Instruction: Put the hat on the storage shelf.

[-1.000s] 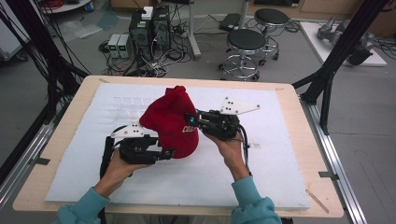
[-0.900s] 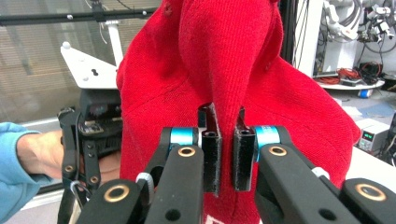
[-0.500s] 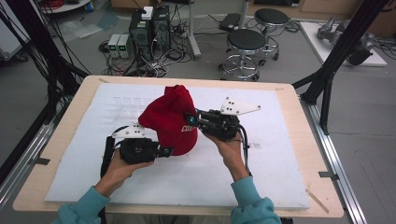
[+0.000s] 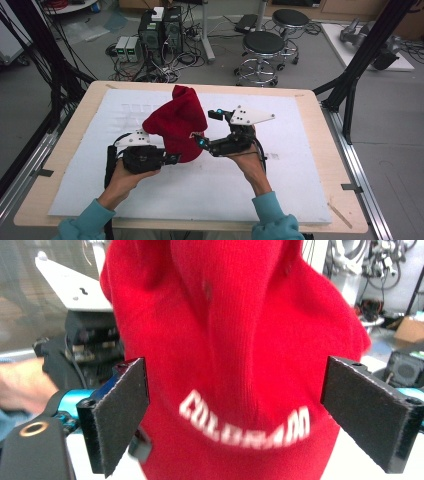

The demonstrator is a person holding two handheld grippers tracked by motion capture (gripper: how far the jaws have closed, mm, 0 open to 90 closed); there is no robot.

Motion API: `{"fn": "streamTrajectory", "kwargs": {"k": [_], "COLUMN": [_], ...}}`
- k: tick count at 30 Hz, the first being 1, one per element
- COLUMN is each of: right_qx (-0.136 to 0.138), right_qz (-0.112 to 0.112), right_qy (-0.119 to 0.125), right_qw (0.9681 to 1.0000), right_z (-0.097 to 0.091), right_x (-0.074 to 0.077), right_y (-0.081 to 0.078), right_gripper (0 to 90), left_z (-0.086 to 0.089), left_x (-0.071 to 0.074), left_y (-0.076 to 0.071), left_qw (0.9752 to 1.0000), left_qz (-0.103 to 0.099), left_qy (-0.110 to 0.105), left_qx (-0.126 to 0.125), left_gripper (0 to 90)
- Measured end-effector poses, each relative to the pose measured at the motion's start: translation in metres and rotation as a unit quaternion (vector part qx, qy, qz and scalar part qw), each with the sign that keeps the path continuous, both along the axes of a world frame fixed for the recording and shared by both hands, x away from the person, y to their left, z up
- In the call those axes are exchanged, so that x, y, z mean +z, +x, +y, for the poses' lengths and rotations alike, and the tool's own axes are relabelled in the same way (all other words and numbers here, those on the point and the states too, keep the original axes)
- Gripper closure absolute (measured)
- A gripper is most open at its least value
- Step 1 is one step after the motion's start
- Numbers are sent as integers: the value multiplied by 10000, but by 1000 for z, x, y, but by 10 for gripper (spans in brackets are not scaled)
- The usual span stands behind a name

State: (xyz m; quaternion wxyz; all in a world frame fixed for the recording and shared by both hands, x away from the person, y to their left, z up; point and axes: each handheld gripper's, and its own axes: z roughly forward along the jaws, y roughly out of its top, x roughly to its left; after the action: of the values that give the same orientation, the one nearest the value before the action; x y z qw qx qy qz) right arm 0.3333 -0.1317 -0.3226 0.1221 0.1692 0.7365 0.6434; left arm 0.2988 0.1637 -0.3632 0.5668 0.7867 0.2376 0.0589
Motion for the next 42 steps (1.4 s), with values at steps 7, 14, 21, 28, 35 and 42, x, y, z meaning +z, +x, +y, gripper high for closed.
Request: {"fn": "streamTrajectory", "kwargs": {"k": [7, 14, 21, 28, 35, 42], "right_qx": [-274, -332, -650, -1163, -1607, -1927], "right_qz": [-104, -247, -280, -127, -20, 120], "right_qy": [-171, -336, -336, -388, -221, -126], "right_qw": [9994, 9986, 9969, 9924, 9868, 9811], "right_z": [-15, -35, -59, -94, -123, -140], "right_x": [3, 2, -1, -18, -37, -56], "right_y": [-5, -21, -33, -52, -67, -77], "right_gripper": [107, 106, 106, 106, 106, 106], "left_z": [19, 39, 48, 57, 59, 60], "left_x": [12, 25, 34, 46, 51, 51], "left_y": [5, 15, 26, 43, 61, 76], "left_qw": [9996, 9980, 9958, 9922, 9889, 9864], "left_qz": [-148, -339, -510, -698, -811, -817], "left_qy": [6, 49, 173, 305, 456, 476], "left_qx": [236, 539, 741, 988, 1158, 1343], "left_gripper": [852, 851, 852, 852, 852, 852]}}
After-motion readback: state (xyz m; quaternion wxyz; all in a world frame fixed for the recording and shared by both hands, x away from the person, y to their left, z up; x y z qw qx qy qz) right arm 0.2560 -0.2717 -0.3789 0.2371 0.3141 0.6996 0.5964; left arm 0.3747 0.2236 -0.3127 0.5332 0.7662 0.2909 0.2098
